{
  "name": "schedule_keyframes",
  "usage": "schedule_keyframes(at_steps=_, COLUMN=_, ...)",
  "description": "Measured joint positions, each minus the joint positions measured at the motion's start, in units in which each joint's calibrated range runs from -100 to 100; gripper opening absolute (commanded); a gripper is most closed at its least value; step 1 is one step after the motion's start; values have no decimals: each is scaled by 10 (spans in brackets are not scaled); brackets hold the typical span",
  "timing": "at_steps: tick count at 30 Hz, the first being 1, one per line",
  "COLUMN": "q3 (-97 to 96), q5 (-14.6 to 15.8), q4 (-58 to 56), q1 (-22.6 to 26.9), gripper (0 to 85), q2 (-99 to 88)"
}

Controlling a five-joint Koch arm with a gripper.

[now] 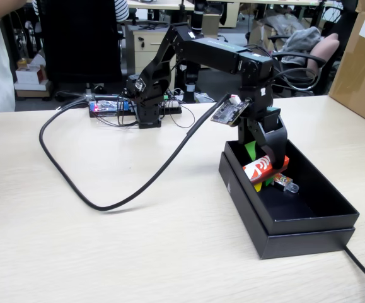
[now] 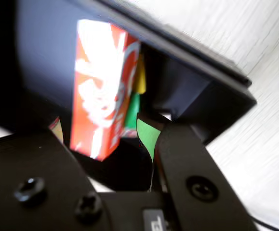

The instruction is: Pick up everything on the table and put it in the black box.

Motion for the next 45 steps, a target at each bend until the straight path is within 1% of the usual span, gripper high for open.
schedule_keyframes(at_steps=8, q3=9, q5=0, q4=0, q1=-1, gripper=326, q2=-193)
schedule_keyframes(at_steps=9, q3=9, q5=0, q4=-1, q1=-6, gripper=362, q2=-217)
schedule_keyframes(at_steps=11, q3=-22, q5=-5, q4=0, q1=-25, gripper=384, q2=-251)
schedule_keyframes(at_steps=14, q3=-120, q5=-22, q4=13, q1=-59, gripper=384, q2=-294)
schedule_keyframes(at_steps=20, q3=-276, q5=-58, q4=115, q1=-117, gripper=395, q2=-358)
schedule_keyframes(at_steps=24, q3=-348, q5=-68, q4=160, q1=-139, gripper=416, q2=-388)
schedule_keyframes(at_steps=27, q3=-445, q5=-73, q4=201, q1=-144, gripper=418, q2=-422)
schedule_keyframes(at_steps=28, q3=-511, q5=-71, q4=233, q1=-145, gripper=418, q2=-451)
schedule_keyframes(at_steps=32, q3=-665, q5=-73, q4=312, q1=-146, gripper=418, q2=-532)
schedule_keyframes(at_steps=33, q3=-679, q5=-75, q4=323, q1=-146, gripper=418, q2=-546)
schedule_keyframes(at_steps=36, q3=-776, q5=-77, q4=386, q1=-147, gripper=475, q2=-608)
schedule_keyframes(at_steps=41, q3=-847, q5=-82, q4=449, q1=-158, gripper=501, q2=-670)
schedule_keyframes(at_steps=45, q3=-904, q5=-82, q4=480, q1=-164, gripper=500, q2=-709)
